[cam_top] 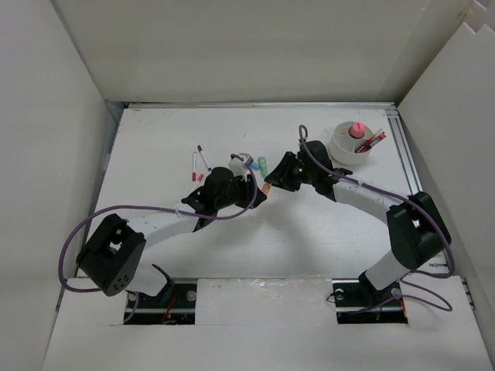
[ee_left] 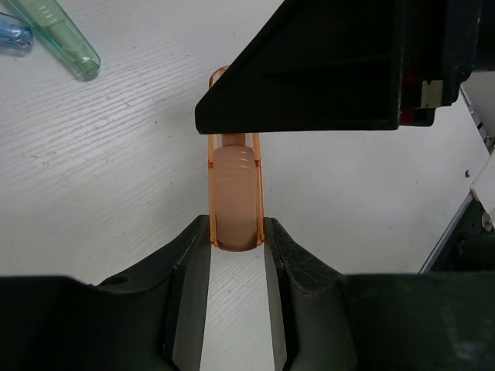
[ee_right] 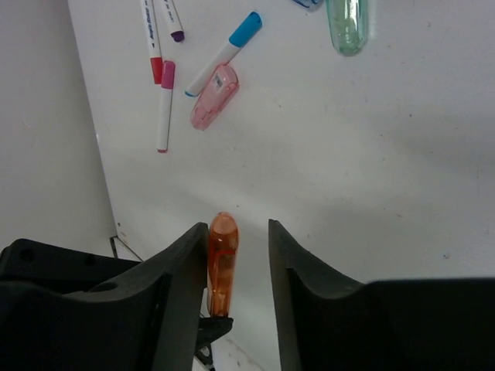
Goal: Sort the stationery into containers
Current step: Pick up the stationery from the center of the board, then place the stationery in the storage box.
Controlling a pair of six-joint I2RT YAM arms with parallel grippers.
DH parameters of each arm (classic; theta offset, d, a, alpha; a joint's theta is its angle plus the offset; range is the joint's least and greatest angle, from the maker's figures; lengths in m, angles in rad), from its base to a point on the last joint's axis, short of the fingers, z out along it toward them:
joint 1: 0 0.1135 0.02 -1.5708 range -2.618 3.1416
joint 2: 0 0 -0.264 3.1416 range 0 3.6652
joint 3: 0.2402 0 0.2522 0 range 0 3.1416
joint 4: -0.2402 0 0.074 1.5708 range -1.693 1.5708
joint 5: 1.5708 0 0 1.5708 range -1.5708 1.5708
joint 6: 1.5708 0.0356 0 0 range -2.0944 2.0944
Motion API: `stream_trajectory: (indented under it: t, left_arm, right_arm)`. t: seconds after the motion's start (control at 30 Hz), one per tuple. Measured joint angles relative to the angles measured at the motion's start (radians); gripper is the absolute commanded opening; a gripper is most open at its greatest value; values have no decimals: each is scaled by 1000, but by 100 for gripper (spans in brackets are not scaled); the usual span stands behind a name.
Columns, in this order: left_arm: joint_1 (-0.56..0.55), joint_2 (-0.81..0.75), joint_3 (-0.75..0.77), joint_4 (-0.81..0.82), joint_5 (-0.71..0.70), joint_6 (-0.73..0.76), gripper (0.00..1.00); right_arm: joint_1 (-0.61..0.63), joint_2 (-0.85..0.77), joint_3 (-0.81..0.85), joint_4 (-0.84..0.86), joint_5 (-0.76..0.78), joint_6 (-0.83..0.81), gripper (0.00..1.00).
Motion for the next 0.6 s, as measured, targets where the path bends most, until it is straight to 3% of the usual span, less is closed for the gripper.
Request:
stream_trajectory:
  t: [0.2, 0.3, 0.37, 0.4, 0.47, 0.6]
  left_arm:
    - [0, 0, -14, 3, 14, 0, 11]
    - [0, 0, -14, 4, 13, 0, 28]
    - [1, 0, -14, 8, 12, 1, 45]
    - [1, 0, -14, 11, 12, 2, 58]
    - [1, 0, -14, 16, 8, -1, 72]
    - [1, 0, -14, 22, -8, 0, 78]
  right_arm:
    - [6, 26, 1, 16, -19, 20, 14]
    - [8, 26, 4, 23, -19, 23, 5]
    - [8, 26, 5, 24, -18, 23, 4]
    - [8, 26, 5, 24, -12, 23, 2]
    - [8, 26, 5, 23, -2, 22, 1]
    - [-14, 24, 24, -1, 32, 21, 1]
